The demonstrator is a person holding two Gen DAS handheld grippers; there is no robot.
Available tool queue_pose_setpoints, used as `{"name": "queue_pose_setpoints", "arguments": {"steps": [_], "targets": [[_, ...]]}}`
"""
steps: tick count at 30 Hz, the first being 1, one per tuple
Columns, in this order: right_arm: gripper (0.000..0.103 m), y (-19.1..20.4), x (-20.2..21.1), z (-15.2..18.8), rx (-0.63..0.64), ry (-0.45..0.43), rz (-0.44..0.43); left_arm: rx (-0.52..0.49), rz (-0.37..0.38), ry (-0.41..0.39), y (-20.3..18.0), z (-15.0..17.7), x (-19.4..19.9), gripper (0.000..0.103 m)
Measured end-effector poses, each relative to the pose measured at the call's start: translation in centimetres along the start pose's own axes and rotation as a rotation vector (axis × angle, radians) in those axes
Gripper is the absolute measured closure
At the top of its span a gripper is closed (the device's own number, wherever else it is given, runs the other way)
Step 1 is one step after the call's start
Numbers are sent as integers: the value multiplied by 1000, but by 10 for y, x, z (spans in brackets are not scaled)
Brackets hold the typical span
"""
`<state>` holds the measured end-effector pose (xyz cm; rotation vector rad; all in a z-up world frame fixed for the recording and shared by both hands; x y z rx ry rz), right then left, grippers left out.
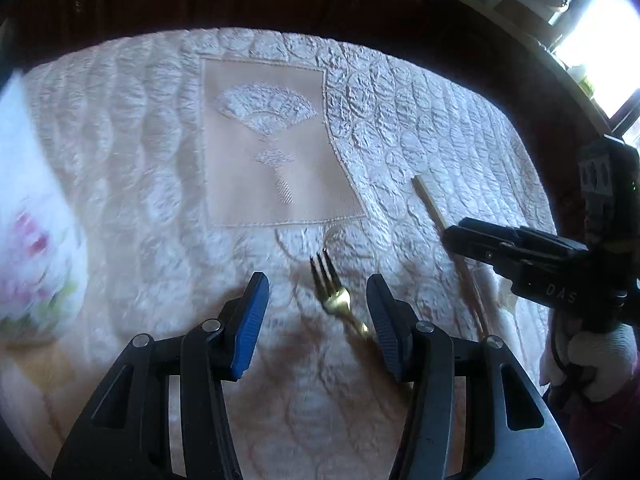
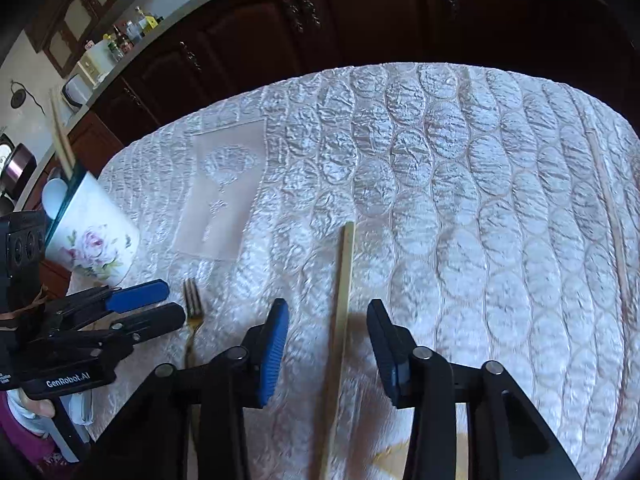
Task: Organize utensils
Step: 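Grasp the gold fork with the left tool while the right tool grasps the wooden chopstick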
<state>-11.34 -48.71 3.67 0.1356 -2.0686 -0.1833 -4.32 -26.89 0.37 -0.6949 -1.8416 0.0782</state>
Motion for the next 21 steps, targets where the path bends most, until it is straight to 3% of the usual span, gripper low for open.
{"name": "queue_pose_setpoints", "arguments": {"steps": [5, 7, 10, 12, 15, 21], "targets": [[71, 0, -21, -16, 22, 18, 12, -42, -3, 1, -6, -6, -14, 59], [71, -1, -25, -21, 23, 13, 11, -47, -2, 9, -9, -8, -19, 84], [73, 3, -30, -27, 44, 13, 21, -78, -13, 15, -14, -5, -25, 93], [83, 4, -31, -28, 57, 19, 26, -102, -21, 18, -17, -2, -24, 98], [95, 5, -29, -24, 51, 22, 13, -97, -21, 19, -17, 2, -22, 99], [97, 6, -5, -13, 54, -9, -15, -70, -4, -20, -10, 10, 11, 102]]}}
Point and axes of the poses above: each gripper's, at about its wrist camera, not at the fingertips, and x roughly against the way its jaws point, y to its left, z to its underside, the point moved 1 cm from there along -x, roughly the way its jaws point, and after that the axes turned 7 degrees about x, right-handed, at the moved point
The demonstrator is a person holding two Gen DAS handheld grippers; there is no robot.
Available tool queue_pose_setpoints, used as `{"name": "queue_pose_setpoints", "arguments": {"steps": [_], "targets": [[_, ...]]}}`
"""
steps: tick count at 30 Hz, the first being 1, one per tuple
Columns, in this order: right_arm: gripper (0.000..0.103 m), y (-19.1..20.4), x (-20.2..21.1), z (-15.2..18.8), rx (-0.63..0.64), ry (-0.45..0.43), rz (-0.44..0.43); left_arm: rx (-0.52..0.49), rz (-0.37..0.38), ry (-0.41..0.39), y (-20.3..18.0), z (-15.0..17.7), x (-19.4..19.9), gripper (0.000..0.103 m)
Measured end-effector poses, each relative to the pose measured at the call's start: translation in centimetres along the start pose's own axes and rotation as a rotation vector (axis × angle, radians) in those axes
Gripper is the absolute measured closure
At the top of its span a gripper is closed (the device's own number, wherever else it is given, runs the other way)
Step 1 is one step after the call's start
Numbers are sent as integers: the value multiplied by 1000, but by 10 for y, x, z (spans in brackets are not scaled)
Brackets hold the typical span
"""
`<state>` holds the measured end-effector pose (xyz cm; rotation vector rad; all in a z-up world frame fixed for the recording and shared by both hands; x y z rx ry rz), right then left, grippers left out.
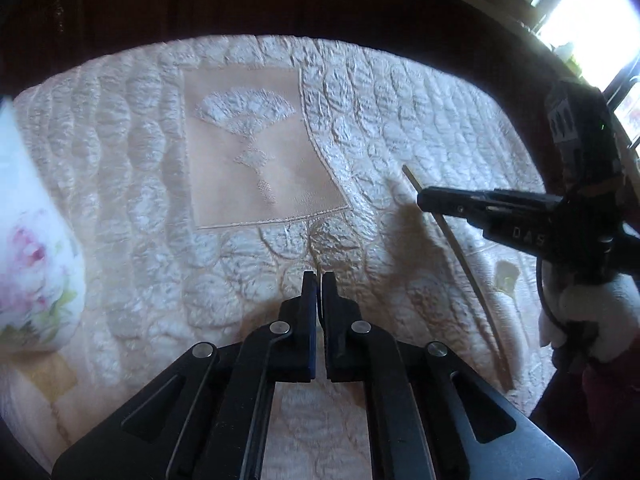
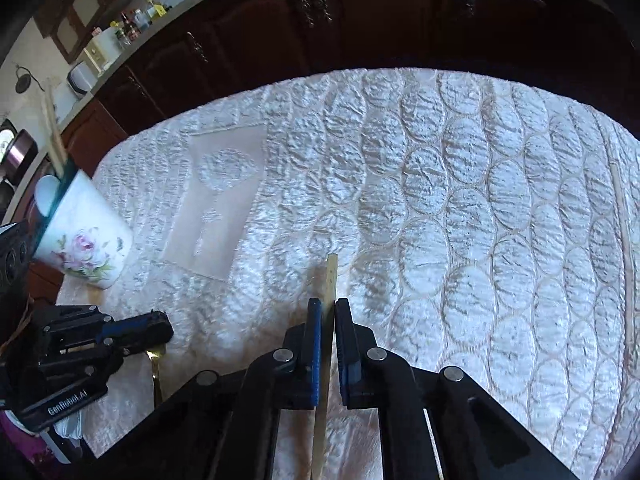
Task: Organize utensils
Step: 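Grasp the gold fork with the left tool while the right tool grasps the wooden chopstick, then lift the gold fork and chopstick and carry both over the utensil holder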
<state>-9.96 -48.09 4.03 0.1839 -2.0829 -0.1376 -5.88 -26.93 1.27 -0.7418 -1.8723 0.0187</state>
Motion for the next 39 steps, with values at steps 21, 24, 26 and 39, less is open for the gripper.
{"name": "queue_pose_setpoints", "arguments": {"steps": [21, 24, 26, 39], "targets": [[95, 81, 65, 7, 91, -80, -132, 96, -18, -167, 38, 19, 111, 103], [95, 83, 41, 10, 99, -29, -104, 124, -11, -129, 41, 27, 97, 103], [95, 80, 19, 10, 95, 15, -79, 126, 2, -90, 39, 30, 79, 99], [89, 80, -40, 3, 182, 149, -39, 140, -79, 52, 28, 13, 10, 70]]}}
Point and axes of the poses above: each gripper's, at about its wrist camera, not at the fingertips, and x roughly against the way its jaws point, y to its left, z to its underside, the point moved 1 cm from there along -x, roughly the way its jaws point, and after that the axes turned 7 degrees about x, right-handed, at the moved point
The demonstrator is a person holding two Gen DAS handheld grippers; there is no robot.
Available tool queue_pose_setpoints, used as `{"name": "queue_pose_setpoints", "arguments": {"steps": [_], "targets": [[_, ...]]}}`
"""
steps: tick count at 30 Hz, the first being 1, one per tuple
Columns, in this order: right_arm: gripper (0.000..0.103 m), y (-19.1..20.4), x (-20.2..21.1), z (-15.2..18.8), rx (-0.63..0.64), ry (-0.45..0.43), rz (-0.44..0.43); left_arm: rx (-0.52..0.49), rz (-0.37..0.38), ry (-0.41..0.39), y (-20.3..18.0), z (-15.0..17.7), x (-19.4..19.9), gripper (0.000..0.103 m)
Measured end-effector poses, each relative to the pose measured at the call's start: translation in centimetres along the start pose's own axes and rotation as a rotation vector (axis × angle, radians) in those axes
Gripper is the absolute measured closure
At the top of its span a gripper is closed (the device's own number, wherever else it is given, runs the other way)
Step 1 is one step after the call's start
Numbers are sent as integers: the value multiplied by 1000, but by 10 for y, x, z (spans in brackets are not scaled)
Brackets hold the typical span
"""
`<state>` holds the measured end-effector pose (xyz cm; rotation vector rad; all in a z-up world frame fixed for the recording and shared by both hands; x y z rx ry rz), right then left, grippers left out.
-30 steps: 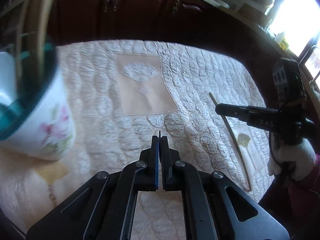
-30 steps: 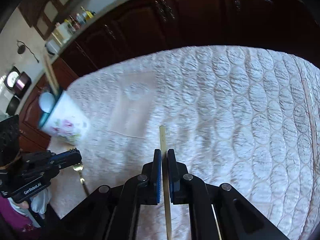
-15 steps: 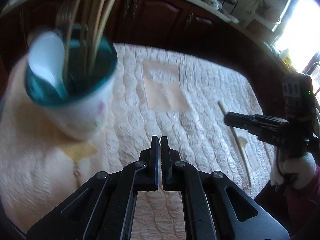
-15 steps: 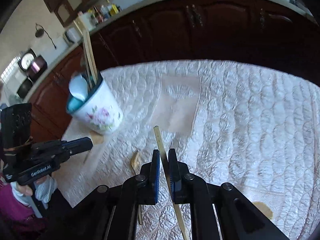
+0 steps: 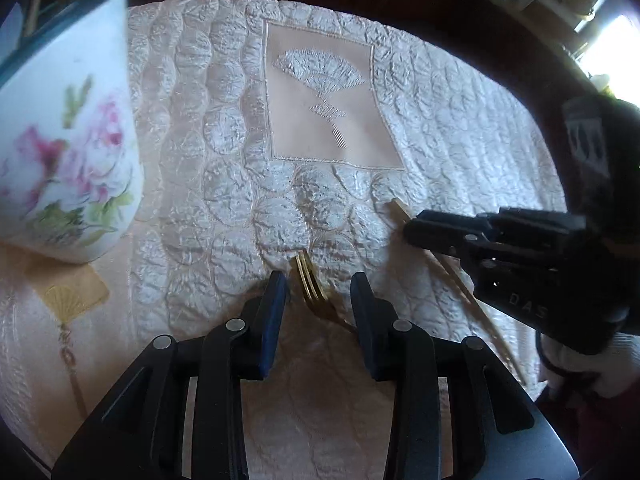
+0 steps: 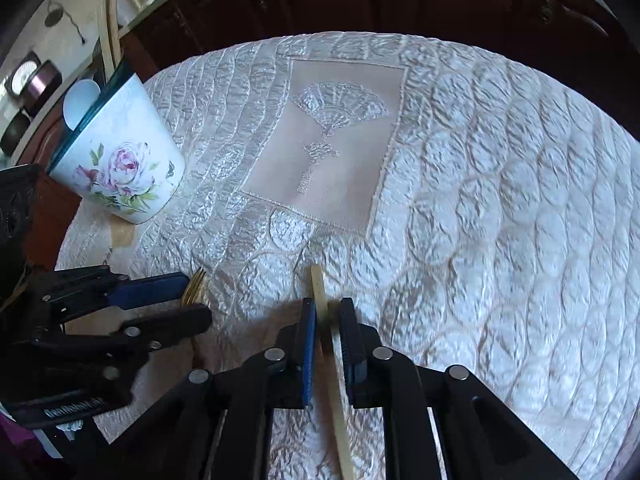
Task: Organize utensils
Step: 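Lift the gold fork and chopstick and carry both over the utensil holder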
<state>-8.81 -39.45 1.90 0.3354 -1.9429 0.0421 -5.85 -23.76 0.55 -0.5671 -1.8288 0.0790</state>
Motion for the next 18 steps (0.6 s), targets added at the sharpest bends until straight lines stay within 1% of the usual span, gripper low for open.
{"name": "queue_pose_setpoints", "arguments": {"steps": [2, 3, 4, 5, 7, 9, 10, 12, 16, 18], "targets": [[89, 3, -4, -4, 21, 0, 0, -32, -27, -7, -3, 1, -1, 74], [90, 3, -4, -4, 17, -3, -8, -43, -40, -12, -4, 1, -2, 86], [90, 2, -4, -4, 9, -6, -15, -57, -49, -16, -4, 2, -2, 92], [95, 2, -2, -5, -1, -14, -25, -62, -38, -19, -1, 3, -1, 94], [96, 2, 10, -4, -19, -48, -52, -32, -5, -20, 10, 3, 3, 100], [96, 4, 28, -6, -26, -95, -71, -6, 18, -29, 15, 4, 11, 102], [96, 6, 40, -7, -23, -123, -77, 3, 30, -50, 18, 4, 20, 102], [96, 10, 63, -8, -21, -171, -91, -3, 54, -88, 20, 5, 41, 102], [97, 15, 111, -12, -39, -286, -139, -19, 73, -163, 24, 7, 81, 102], [98, 21, 126, -16, -23, -320, -132, -20, 84, -199, 27, 7, 100, 102]]}}
Point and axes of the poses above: each gripper's, at about its wrist camera, not at the fingertips, and x roughly against the way its jaws point, y to its left, z to its underside, the point moved 1 cm from there along -x, roughly the way its jaws point, and after that the axes turned 7 degrees about x, right-handed, at the moved point
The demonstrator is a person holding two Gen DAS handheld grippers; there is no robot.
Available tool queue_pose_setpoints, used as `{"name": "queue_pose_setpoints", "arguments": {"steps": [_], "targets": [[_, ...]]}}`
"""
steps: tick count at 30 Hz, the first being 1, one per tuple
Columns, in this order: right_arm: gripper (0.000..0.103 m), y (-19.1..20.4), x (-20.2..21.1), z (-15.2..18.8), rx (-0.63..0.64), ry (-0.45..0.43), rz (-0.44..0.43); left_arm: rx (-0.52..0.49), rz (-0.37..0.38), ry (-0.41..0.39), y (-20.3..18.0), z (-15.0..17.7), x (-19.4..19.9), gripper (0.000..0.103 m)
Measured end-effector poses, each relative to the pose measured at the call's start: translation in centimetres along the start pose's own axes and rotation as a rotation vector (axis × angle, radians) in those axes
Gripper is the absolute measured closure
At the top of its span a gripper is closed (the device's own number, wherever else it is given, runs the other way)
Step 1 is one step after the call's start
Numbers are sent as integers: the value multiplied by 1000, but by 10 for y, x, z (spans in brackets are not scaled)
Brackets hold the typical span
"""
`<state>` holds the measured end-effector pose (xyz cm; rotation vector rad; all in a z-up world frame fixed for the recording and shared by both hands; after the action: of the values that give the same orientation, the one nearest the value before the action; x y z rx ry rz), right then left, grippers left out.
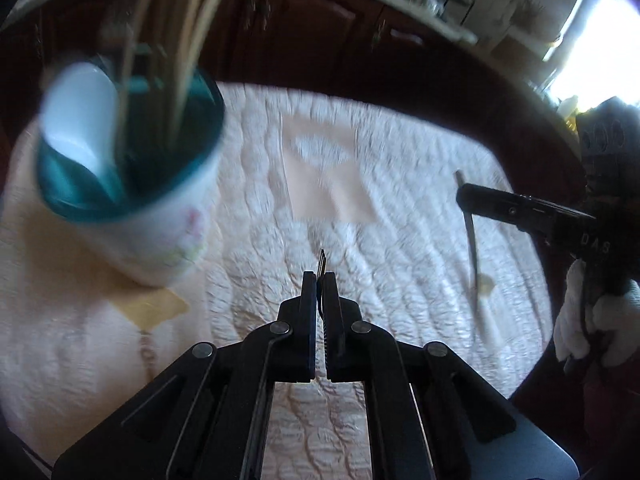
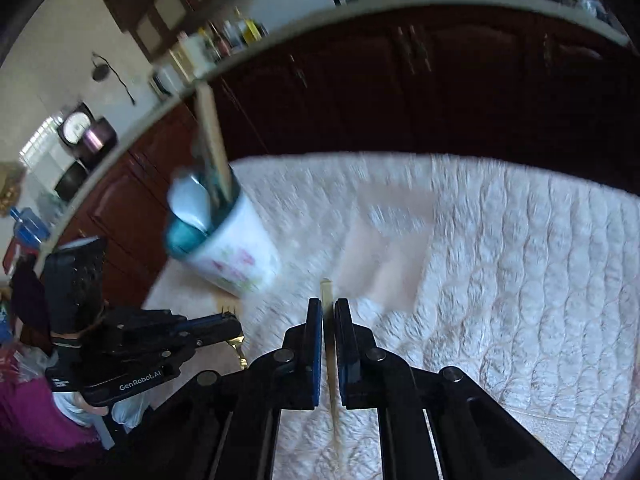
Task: Organize utensils
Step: 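Lift the gold fork and chopstick and carry both over the utensil holder, then lower the fork and chopstick into the holder and open both tools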
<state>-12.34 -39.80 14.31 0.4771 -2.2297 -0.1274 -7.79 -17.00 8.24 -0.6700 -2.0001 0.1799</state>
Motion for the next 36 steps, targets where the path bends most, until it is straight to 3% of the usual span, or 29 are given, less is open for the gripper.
{"name": "queue_pose_setpoints", "arguments": {"steps": [10, 20, 27, 36], "targets": [[98, 49, 45, -43, 71, -140, -39, -1, -28, -185, 12, -25, 96, 102], [98, 96, 66, -110, 148, -255, -89, 28, -168, -361, 54, -75, 165, 102], [98, 117, 66, -160, 188, -316, -82, 36, -259, -409, 70, -108, 155, 102], [98, 125, 1, -182, 193, -289, -19, -23, -367, -379, 76, -114, 111, 102]]}}
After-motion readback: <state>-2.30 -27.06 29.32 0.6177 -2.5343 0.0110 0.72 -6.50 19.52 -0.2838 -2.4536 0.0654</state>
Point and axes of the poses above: each gripper's, at about its wrist camera, not at the fingertips, and x roughly against the way its jaws point, y to its left, z to its underside, the point moved 1 cm from there along -x, roughly the way its jaws point, and after that the axes turned 7 degrees about x, right-handed, at the moved point
